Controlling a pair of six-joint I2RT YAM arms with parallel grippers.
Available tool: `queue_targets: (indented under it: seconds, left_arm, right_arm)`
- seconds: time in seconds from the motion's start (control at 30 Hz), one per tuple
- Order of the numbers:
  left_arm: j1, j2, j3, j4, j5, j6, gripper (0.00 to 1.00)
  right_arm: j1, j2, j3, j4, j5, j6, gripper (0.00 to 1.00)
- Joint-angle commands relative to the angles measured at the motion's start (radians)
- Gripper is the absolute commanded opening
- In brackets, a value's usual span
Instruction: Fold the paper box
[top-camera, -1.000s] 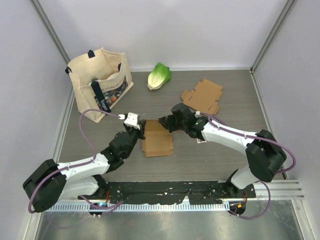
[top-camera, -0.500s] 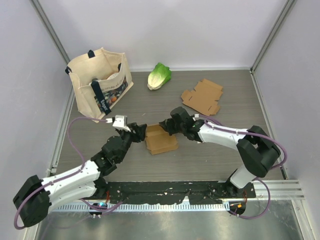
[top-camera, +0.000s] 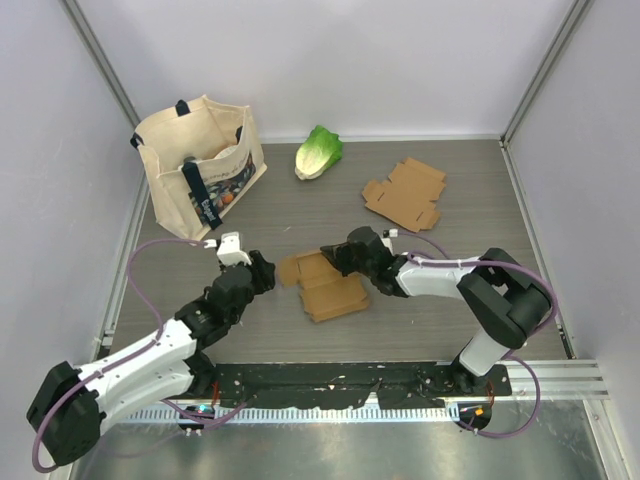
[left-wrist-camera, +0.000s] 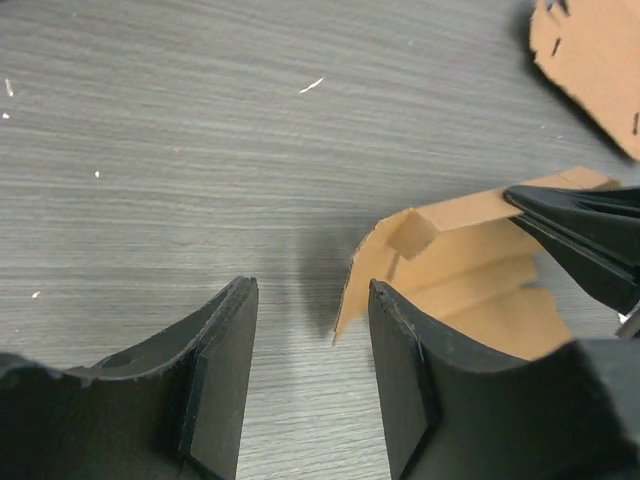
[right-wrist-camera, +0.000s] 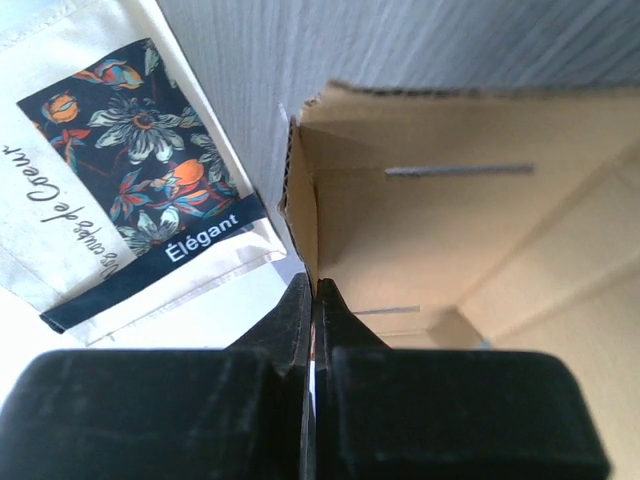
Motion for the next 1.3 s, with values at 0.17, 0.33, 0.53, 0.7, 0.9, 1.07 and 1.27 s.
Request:
queue_targets:
  seconds: [0.17,0.33,0.53,0.7,0.9,1.07,1.27]
  left_arm:
    - [0.119,0.138,0.074,-0.012,0.129,-0.007,0.41]
    - [0.136,0.196,0.1,-0.02,0.175,0.006,0.37]
    - [0.217,0.219,0.068,0.068,0.25,0.009,0.49]
    - [0.302,0.282,0.088,0.114,0.342,-0.001,0.38]
    - [0.306,0.375,0.134,0.183,0.393,0.039,0.34]
    - [0.303,0.53,0.204,0.196,0.621,0.047,0.22]
    - [0.293,0.558,0.186,0.278,0.713,0.025,0.21]
  right_arm:
    - [-0.001,-0.008,-0.16,0.342,0.038,-0.147,0.0]
    - [-0.011,-0.003,-0.189,0.567,0.009,-0.199,0.0]
    - [-0.029,0.009,-0.197,0.613,-0.022,-0.187,0.0]
    - [-0.038,0.046,-0.201,0.664,-0.048,-0.168,0.01]
    - [-0.043,0.07,-0.203,0.681,-0.051,-0.15,0.0]
    - [-0.044,0.102,-0.197,0.69,-0.052,-0.141,0.0]
    - [-0.044,0.124,-0.212,0.724,-0.054,-0.129,0.0]
